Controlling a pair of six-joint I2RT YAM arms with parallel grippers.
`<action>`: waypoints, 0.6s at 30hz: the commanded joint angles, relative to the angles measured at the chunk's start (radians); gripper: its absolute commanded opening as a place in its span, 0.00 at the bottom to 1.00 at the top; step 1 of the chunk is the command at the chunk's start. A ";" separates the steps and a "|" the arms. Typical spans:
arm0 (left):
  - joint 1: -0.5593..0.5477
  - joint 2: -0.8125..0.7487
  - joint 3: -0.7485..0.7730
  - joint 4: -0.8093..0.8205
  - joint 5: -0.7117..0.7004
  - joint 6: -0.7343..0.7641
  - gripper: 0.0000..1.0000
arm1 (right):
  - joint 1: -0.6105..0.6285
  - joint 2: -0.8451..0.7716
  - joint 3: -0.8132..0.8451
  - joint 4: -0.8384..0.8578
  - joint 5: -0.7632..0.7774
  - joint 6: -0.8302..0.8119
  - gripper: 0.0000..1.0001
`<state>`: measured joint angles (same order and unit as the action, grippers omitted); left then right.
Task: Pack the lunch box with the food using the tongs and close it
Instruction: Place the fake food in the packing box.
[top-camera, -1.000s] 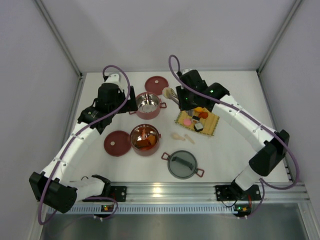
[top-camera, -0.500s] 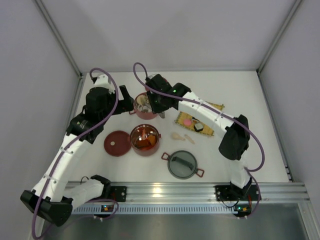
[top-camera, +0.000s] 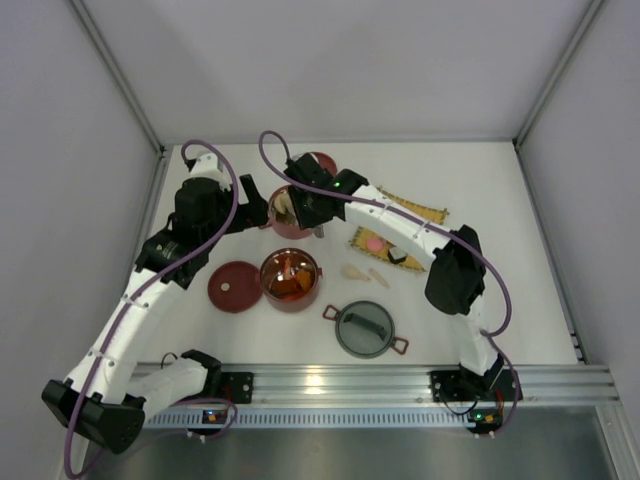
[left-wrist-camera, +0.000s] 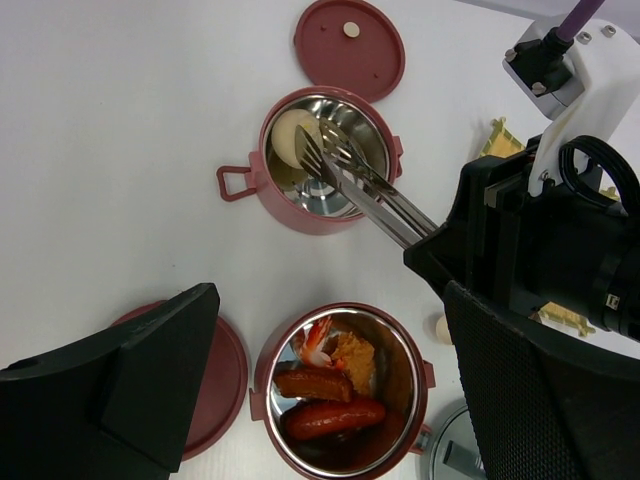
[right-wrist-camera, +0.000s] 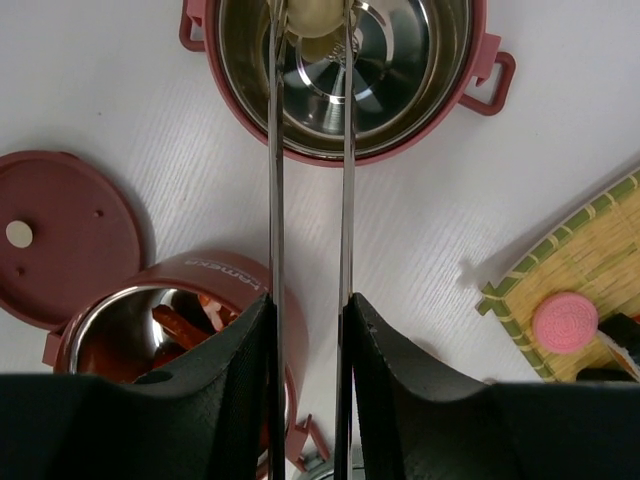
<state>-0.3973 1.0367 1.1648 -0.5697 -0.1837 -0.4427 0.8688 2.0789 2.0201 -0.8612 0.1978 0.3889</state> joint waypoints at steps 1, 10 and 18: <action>-0.003 -0.026 -0.007 0.024 -0.010 -0.004 0.99 | 0.022 0.013 0.068 0.060 0.022 0.007 0.34; -0.003 -0.020 -0.014 0.033 -0.005 -0.004 0.99 | 0.021 0.006 0.081 0.031 0.045 0.004 0.44; -0.003 -0.018 -0.020 0.039 -0.003 -0.007 0.99 | 0.019 -0.052 0.074 0.024 0.084 -0.002 0.45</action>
<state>-0.3973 1.0359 1.1503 -0.5686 -0.1833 -0.4435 0.8688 2.0884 2.0457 -0.8604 0.2363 0.3878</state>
